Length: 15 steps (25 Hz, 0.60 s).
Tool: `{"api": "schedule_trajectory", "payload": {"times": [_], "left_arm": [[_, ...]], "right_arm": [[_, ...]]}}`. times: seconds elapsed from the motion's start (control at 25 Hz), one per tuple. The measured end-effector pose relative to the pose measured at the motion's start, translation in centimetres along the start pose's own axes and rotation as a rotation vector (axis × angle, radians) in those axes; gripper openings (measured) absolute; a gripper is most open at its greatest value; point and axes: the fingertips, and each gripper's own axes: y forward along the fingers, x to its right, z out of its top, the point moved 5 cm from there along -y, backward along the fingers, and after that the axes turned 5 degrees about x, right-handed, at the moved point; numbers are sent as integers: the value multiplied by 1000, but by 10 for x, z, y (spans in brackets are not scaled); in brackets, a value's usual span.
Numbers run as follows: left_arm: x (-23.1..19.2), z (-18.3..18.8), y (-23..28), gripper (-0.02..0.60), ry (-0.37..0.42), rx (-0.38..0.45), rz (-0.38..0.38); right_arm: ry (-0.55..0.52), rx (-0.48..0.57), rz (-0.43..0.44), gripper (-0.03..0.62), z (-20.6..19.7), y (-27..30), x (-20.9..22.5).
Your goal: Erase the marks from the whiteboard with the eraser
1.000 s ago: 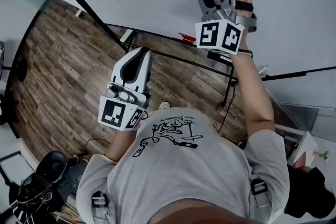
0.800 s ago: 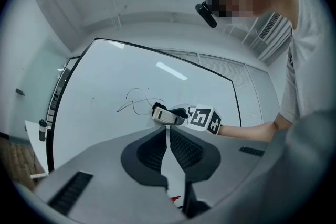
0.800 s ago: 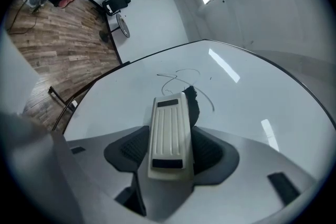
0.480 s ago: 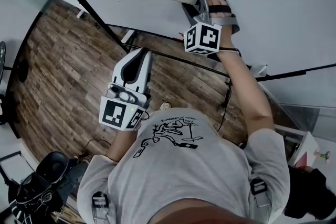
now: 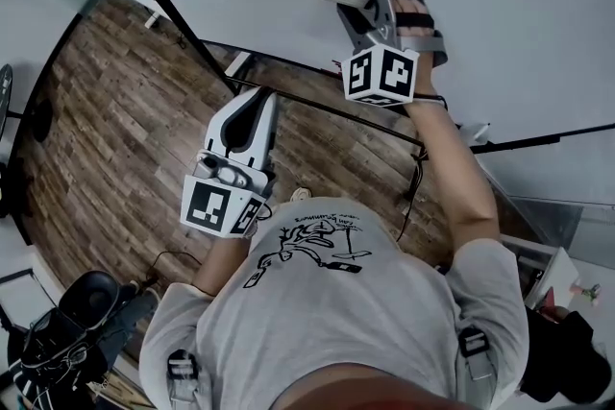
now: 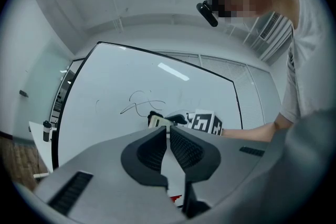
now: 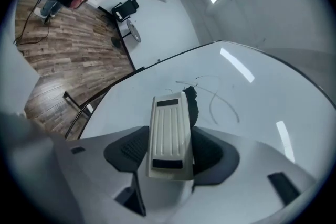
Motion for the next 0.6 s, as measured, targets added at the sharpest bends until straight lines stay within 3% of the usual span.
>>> {"api": "schedule_trajectory", "payload": {"times": [0.4, 0.6], "left_arm": [[-3, 0, 4, 37, -3, 3, -5], [-6, 1, 7, 37, -1, 3, -4]], "right_arm": [[132, 85, -323, 262, 26, -59, 144], [148, 57, -388, 262, 14, -60, 181]]}}
